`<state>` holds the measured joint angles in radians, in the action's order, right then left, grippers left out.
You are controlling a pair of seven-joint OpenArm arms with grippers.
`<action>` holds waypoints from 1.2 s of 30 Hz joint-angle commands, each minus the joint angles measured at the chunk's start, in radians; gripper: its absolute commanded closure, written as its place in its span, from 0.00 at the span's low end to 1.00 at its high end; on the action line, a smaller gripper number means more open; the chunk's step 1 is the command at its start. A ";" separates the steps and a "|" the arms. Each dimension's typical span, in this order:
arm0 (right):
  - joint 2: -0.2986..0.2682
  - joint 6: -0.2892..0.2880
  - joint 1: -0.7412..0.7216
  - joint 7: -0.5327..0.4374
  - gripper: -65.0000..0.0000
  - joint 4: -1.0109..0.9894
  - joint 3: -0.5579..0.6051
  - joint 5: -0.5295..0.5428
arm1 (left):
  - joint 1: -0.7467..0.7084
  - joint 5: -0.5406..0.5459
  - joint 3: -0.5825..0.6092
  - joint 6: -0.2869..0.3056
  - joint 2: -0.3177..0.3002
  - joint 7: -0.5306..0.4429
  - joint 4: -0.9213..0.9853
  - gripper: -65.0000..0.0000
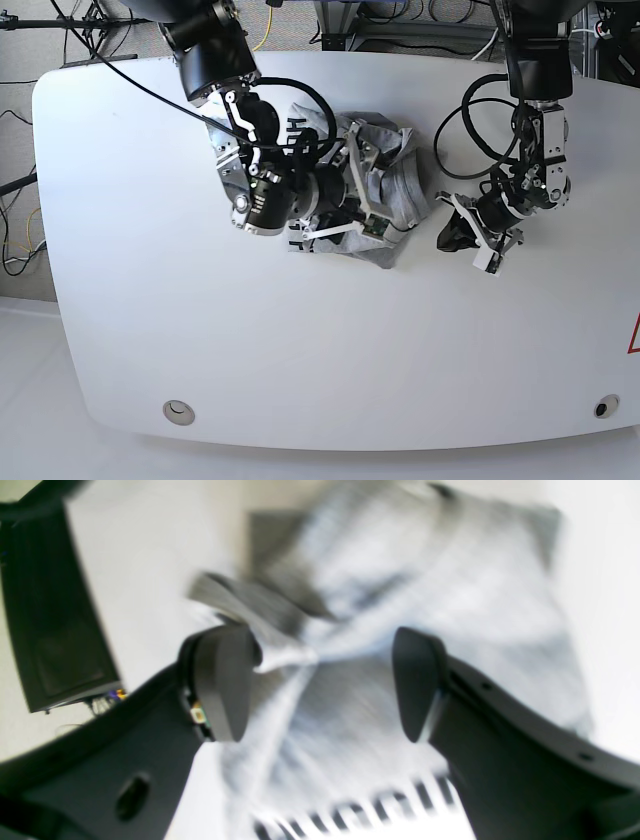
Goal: Fold the T-shirt properly
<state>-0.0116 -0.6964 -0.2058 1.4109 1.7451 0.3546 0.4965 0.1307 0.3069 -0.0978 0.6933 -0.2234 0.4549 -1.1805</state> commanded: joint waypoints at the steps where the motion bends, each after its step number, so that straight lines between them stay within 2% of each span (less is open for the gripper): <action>1: -0.009 -0.002 -0.031 -0.015 0.37 0.017 -0.045 0.011 | 0.017 0.015 -0.006 0.005 -0.014 -0.025 -0.014 1.00; 7: -0.055 -0.002 -0.034 -0.015 0.37 0.014 -0.124 0.011 | 0.014 0.015 -0.006 0.005 -0.015 -0.025 -0.014 1.00; 13: -0.083 -0.002 -0.008 -0.015 0.37 0.013 -0.137 0.008 | 0.004 0.015 -0.006 0.005 -0.015 -0.025 -0.016 1.00; 21: -0.075 -0.002 0.059 -0.045 0.37 0.013 -0.134 0.004 | 0.001 0.015 -0.006 0.005 -0.015 -0.025 -0.016 1.00; 26: -0.046 -0.002 0.088 -0.045 0.37 0.019 -0.133 0.004 | 0.001 0.015 -0.006 0.005 -0.015 -0.025 -0.016 1.00; 36: -0.038 -0.002 0.096 -0.069 0.38 0.020 0.013 0.003 | 0.001 0.015 -0.006 0.005 -0.017 -0.025 -0.020 1.00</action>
<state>-0.0547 -0.6968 -0.0898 1.3605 1.7424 0.3664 0.4866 0.1112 0.3065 -0.0998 0.6930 -0.2283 0.4557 -1.1805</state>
